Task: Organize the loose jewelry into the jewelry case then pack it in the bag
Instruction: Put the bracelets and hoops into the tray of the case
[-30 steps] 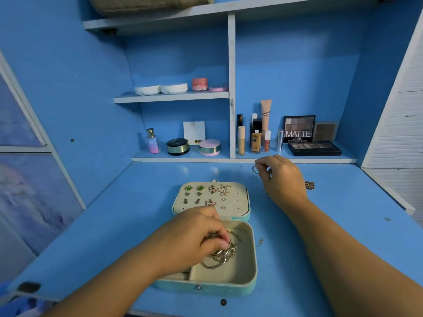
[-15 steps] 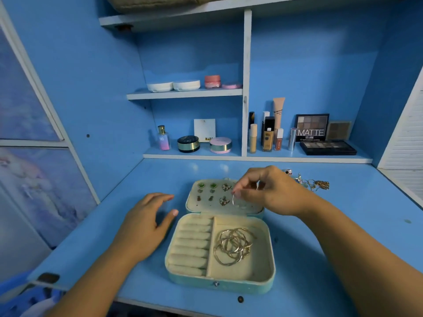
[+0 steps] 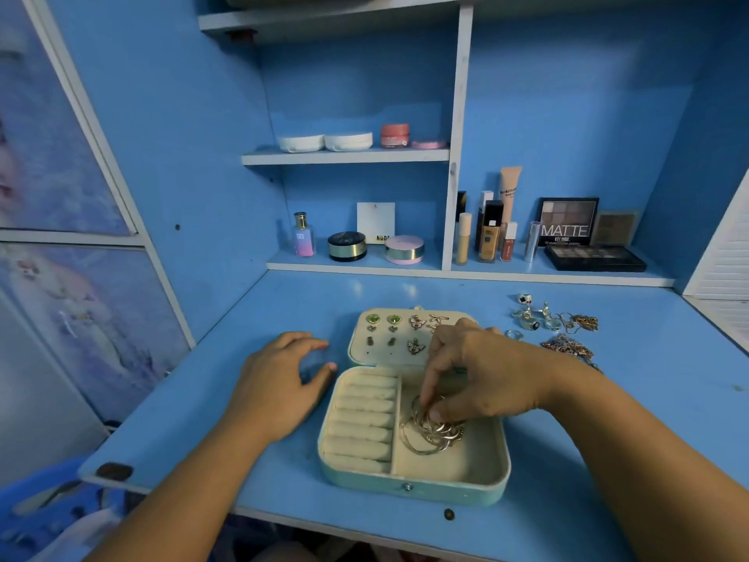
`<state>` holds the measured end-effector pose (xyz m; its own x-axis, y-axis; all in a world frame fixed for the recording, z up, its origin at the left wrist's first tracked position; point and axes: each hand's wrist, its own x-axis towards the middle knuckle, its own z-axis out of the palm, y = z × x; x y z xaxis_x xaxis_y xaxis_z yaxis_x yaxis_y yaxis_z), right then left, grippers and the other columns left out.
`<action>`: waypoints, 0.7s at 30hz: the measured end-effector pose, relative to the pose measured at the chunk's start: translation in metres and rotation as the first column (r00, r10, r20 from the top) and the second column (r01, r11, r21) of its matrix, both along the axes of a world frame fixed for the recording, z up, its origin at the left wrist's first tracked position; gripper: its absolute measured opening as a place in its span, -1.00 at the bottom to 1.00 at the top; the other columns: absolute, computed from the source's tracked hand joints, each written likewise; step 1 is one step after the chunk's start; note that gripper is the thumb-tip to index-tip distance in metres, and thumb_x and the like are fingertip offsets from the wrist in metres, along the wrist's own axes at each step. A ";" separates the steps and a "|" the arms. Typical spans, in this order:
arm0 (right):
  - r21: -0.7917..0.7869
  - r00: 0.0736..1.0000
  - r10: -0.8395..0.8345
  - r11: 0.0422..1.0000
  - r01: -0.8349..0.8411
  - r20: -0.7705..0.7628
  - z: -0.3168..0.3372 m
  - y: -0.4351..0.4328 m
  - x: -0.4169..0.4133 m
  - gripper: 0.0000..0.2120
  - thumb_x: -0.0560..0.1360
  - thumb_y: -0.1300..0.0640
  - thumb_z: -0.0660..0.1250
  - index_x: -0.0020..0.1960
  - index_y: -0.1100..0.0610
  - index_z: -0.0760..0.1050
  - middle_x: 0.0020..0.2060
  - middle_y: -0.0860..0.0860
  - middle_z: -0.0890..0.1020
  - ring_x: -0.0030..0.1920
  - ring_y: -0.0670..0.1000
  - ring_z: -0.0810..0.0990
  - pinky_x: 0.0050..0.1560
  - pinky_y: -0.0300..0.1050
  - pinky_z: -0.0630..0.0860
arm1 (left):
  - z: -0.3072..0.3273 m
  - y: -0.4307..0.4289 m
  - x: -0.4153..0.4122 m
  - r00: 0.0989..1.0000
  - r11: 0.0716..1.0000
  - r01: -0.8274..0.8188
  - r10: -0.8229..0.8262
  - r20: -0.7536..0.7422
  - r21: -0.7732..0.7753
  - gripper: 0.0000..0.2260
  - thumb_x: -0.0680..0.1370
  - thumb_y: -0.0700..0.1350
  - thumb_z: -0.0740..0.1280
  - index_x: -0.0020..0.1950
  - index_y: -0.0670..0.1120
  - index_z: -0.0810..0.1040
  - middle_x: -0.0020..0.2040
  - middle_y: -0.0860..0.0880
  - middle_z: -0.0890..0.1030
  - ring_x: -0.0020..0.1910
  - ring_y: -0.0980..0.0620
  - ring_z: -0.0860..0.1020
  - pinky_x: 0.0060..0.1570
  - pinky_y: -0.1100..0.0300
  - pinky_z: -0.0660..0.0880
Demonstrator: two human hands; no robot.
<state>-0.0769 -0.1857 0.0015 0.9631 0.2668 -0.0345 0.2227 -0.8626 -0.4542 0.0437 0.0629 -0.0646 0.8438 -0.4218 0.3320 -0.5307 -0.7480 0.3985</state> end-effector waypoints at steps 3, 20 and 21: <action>0.102 0.998 -0.044 0.994 0.040 0.039 -0.001 -0.003 0.002 -0.83 0.34 -0.07 0.51 -0.10 -0.13 0.61 -0.04 -0.15 0.48 0.06 -0.20 0.40 0.10 -0.21 0.37 | 0.000 0.000 -0.001 1.000 1.000 -0.010 0.010 0.001 0.003 -0.67 0.53 0.15 0.33 0.25 0.10 0.57 0.29 0.12 0.51 0.29 0.10 0.46 0.32 0.13 0.35; 0.158 0.844 -0.523 0.849 0.504 0.117 -0.034 -0.040 0.033 -0.35 0.43 -0.29 0.29 0.40 0.04 0.36 0.21 0.04 0.39 0.24 0.03 0.39 0.27 -0.11 0.31 | 0.000 0.000 0.001 1.000 1.000 -0.015 0.015 -0.019 0.007 -0.58 0.48 0.31 0.25 0.24 0.15 0.56 0.27 0.15 0.49 0.30 0.10 0.44 0.33 0.04 0.35; 0.162 0.847 -0.520 0.850 0.501 0.113 -0.034 -0.041 0.036 -0.37 0.44 -0.29 0.28 0.39 0.03 0.38 0.20 0.03 0.39 0.26 0.04 0.38 0.28 -0.10 0.31 | 0.000 0.000 0.001 1.000 1.000 -0.018 0.019 -0.018 0.013 -0.59 0.49 0.30 0.26 0.24 0.15 0.56 0.27 0.16 0.48 0.30 0.10 0.44 0.33 0.05 0.34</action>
